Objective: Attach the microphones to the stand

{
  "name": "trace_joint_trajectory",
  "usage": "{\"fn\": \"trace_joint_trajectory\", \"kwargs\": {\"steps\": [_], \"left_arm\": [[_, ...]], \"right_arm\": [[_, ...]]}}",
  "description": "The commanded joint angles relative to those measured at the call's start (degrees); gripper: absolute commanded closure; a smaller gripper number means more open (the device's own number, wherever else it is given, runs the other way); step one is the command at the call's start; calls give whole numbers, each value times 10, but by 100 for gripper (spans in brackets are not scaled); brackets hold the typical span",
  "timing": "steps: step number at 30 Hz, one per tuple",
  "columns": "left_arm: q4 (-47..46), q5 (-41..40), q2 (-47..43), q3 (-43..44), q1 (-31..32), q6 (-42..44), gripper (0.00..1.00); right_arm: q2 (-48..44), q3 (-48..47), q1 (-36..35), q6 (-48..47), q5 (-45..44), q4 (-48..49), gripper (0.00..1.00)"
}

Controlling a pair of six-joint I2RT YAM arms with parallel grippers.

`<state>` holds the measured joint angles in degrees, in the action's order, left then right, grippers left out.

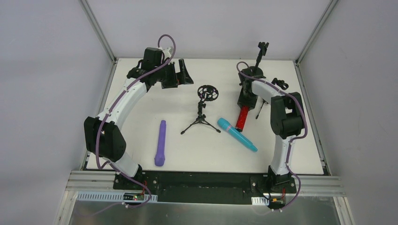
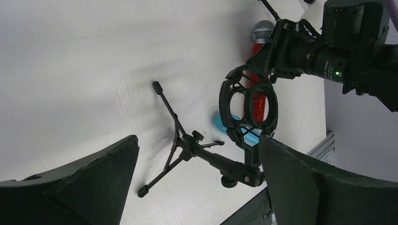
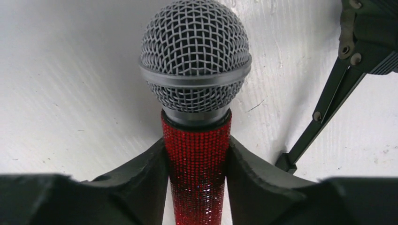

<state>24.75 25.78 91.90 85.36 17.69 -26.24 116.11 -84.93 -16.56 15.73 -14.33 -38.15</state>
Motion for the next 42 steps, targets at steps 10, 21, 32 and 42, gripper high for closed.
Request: {"fn": "trace_joint_trajectory", "kwargs": {"steps": [10, 21, 32, 42], "left_arm": [[-1, 15, -10, 21, 7, 6, 1], [0, 16, -3, 20, 7, 3, 1], [-1, 23, -2, 21, 7, -4, 1], [0, 19, -9, 21, 7, -3, 1]], "right_arm": [[-10, -1, 3, -4, 25, 7, 100], [-127, 40, 1, -4, 41, 24, 100], [-307, 105, -5, -10, 113, 72, 100], [-472, 176, -4, -10, 256, 193, 100]]}}
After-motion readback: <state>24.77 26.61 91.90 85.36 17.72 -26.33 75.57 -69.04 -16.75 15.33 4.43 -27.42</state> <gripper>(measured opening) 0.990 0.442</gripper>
